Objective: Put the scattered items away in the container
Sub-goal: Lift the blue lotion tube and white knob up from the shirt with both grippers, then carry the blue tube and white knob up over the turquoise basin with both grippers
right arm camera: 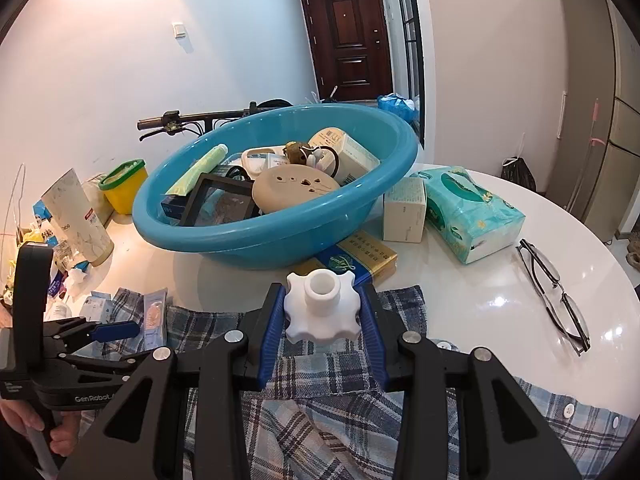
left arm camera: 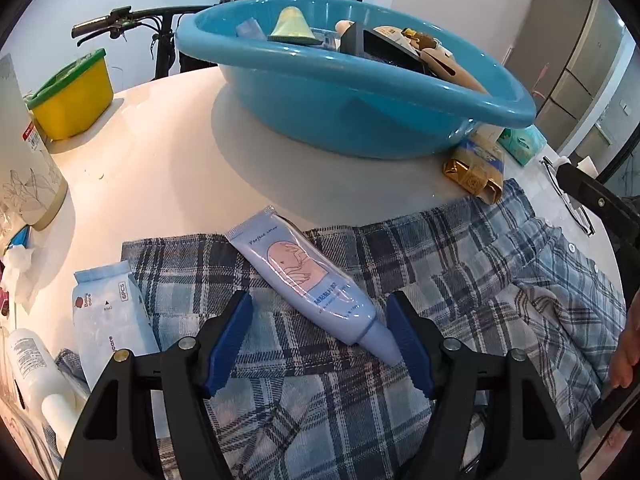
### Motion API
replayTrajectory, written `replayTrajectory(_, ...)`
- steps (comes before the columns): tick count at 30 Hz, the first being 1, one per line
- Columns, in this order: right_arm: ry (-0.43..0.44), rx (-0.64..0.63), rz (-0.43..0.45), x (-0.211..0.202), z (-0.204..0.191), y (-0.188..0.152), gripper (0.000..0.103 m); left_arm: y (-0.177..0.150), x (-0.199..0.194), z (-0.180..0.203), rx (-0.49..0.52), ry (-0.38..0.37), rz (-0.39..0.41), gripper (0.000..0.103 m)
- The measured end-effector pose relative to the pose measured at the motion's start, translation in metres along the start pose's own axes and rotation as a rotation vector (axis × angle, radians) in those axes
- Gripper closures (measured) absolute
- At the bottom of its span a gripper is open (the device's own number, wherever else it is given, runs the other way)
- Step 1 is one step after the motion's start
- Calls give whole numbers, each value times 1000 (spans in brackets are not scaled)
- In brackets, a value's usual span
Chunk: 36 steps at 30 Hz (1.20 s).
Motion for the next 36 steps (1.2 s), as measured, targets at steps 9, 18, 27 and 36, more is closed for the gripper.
replayTrajectory(9, -4, 44, 6, -2, 11, 6, 67, 4, 1, -12, -27, 49, 9, 70)
replayTrajectory(18, 7, 58, 4, -4, 11, 8, 67, 6, -8, -32, -111, 17, 43, 71)
replayTrajectory(27, -4, 50, -1, -1, 12, 6, 67, 13, -45, -20, -107, 19, 153, 71)
replayTrajectory(36, -2, 46, -8, 1, 9, 4, 67, 21, -75, -1, -52, -4, 257, 71)
Point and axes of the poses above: each gripper's, at about its wrist camera, not at the fingertips, and x roughly the way its jaws point, z to its right, y to its top, the point moved 5 cm from there along x, roughly the way its jaws point, and after that the axes turned 15 degrees about x, right-handed, at the moved point
